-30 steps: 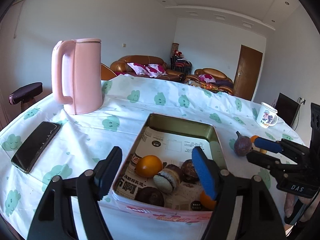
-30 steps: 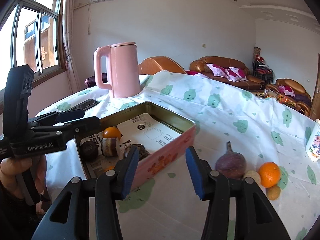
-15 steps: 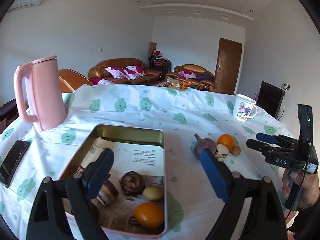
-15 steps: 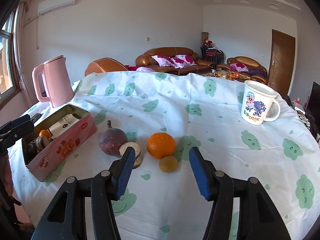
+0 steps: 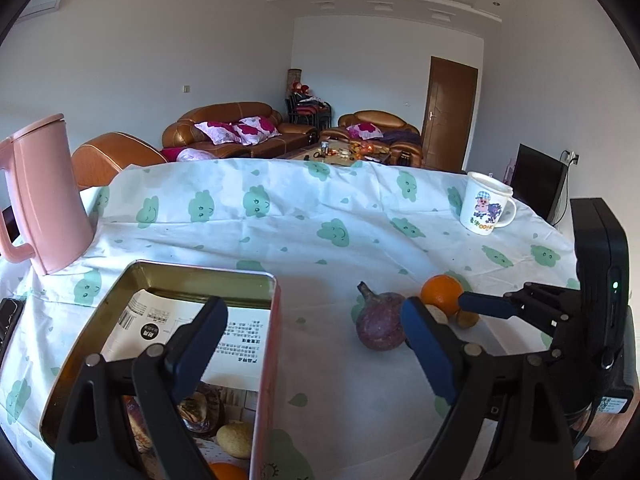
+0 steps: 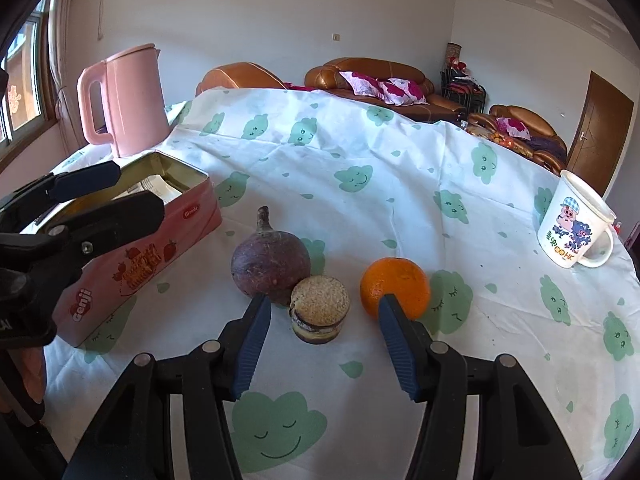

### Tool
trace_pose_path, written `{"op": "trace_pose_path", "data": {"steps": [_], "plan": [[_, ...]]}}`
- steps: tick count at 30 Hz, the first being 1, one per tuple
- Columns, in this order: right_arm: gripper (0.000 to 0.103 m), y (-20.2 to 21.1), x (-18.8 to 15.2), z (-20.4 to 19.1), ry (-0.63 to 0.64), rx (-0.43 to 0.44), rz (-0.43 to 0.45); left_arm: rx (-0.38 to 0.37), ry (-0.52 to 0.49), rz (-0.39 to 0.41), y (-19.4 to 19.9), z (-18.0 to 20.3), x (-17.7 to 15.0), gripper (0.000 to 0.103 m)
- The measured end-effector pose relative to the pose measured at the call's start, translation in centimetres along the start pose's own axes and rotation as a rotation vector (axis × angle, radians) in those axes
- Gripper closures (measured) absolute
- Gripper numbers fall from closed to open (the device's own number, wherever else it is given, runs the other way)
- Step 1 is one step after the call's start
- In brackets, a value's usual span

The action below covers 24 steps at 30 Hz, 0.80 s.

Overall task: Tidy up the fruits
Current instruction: 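Grasp a cork-lidded small jar with the right tool while the left tool grasps a purple fruit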

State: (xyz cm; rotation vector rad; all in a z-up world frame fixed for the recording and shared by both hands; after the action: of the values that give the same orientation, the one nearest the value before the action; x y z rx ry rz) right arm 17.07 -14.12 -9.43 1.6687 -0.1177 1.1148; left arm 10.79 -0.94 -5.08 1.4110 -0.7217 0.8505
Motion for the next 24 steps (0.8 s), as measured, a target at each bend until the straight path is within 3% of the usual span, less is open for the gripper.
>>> {"op": "trace_pose_path", "data": {"steps": [4,7,9,13,18,22,24], "plan": [[0.05,-1.3,-0.1,-0.3,0.01,0.013,-0.043,-0.004,0.013,-0.009,-0.4,-0.1,-0.2,0.009],[0.064,-2.1,0.0,0.2,-0.017,0.033,-0.072,-0.013,0.009,-0.013,-0.5,0.1,-0.3,0.009],[0.066,-1.9,0.0,0.3,-0.021,0.039,-0.062,-0.015,0.002,-0.018,-0.6,0.4,-0.4,0.009],[0.067,-0.2,0.0,0.5,-0.037,0.01,0.021,-0.025,-0.007,-0.024,-0.9,1.0,-0.5,0.009],[0.067,2.0,-0.2,2.6,-0.147,-0.033,0.13,-0.032,-0.041,-0.036,-1.5,2.4,-0.5,0.009],[0.066,2.8,-0.4,4.1,-0.222,-0.046,0.168,-0.049,-0.064,-0.076,-3.0,3.8,-0.4,0.011],[0.066,2.8,-0.4,4.6,-0.241,-0.048,0.171,-0.062,-0.073,-0.109,-4.1,4.5,-0.5,0.016]]}}
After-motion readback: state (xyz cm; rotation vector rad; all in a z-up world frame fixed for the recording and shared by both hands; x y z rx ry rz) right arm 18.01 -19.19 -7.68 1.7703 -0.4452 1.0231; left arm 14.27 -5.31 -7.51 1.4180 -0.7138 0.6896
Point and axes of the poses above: each gripper's, at about its wrist camera, not at the fingertips, and y roughly against the way its jaws point, z to its right, x to its top, the point moved 2 cm from there along -y, roughly the way its jaws point, and after that the axes turned 4 degrees about x, right-handed, at the moved point
